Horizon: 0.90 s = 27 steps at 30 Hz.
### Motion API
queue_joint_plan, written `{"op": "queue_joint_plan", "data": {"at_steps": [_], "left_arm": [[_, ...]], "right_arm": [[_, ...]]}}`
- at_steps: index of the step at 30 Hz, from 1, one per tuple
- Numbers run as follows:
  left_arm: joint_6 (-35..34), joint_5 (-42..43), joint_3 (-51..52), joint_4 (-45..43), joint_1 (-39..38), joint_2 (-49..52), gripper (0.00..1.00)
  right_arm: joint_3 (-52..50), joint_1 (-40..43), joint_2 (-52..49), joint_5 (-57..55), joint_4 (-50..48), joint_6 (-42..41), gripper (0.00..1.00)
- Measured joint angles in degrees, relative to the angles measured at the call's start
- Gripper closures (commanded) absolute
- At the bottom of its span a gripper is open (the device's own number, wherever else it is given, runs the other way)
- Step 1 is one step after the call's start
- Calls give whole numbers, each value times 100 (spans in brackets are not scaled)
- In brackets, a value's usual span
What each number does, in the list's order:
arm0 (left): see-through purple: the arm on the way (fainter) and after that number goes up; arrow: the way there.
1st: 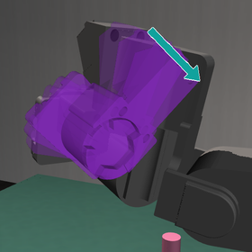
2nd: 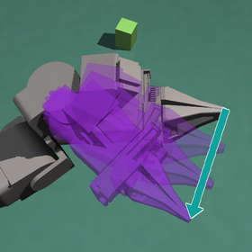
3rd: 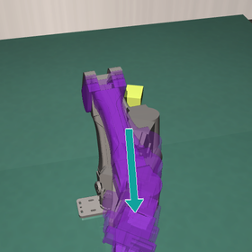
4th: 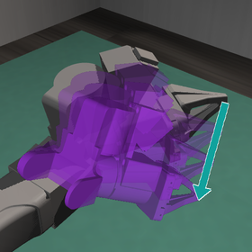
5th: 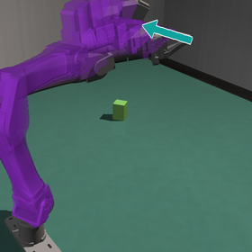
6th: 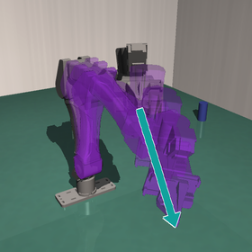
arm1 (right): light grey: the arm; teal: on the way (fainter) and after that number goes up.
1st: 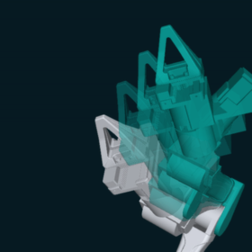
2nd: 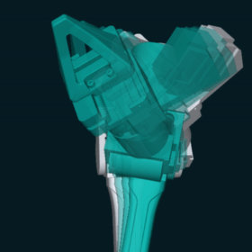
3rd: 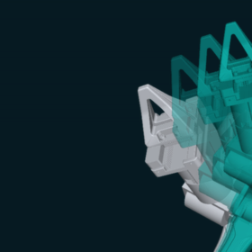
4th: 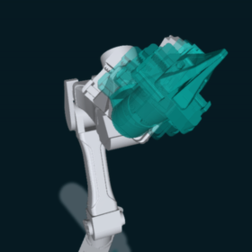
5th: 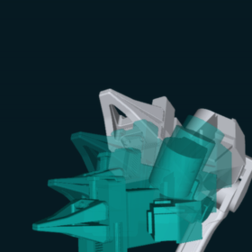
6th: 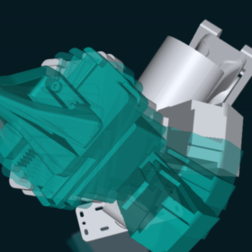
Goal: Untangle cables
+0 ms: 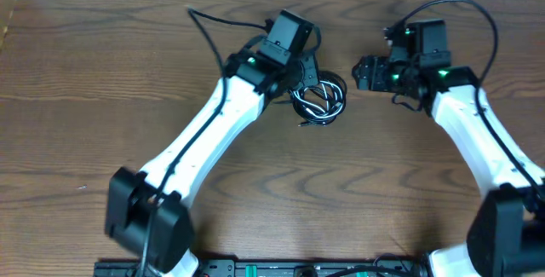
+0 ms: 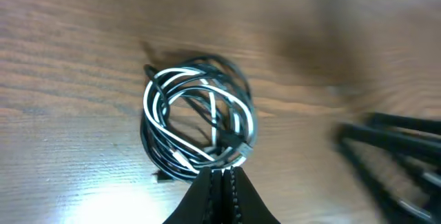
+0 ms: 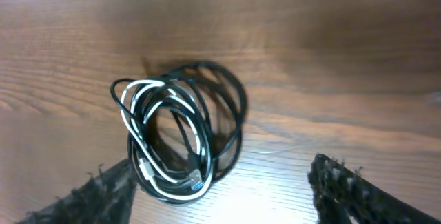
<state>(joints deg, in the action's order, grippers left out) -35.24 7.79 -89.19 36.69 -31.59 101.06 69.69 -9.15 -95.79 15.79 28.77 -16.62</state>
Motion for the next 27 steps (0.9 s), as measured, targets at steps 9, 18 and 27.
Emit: {"op": "queue_joint_plan", "data": {"at_steps": [9,18,27], "left_arm": [[59,4,0,61,28,57,93],[59,-39,0,177,42,57,92],[59,-48,0,208,42,74,92]], "right_arm": [[0,-184,-1019,304,-855,131,48],[0,-352,-1753,839,-1255,433,67],[0,-348,-1755,931,-1368,501,77]]}}
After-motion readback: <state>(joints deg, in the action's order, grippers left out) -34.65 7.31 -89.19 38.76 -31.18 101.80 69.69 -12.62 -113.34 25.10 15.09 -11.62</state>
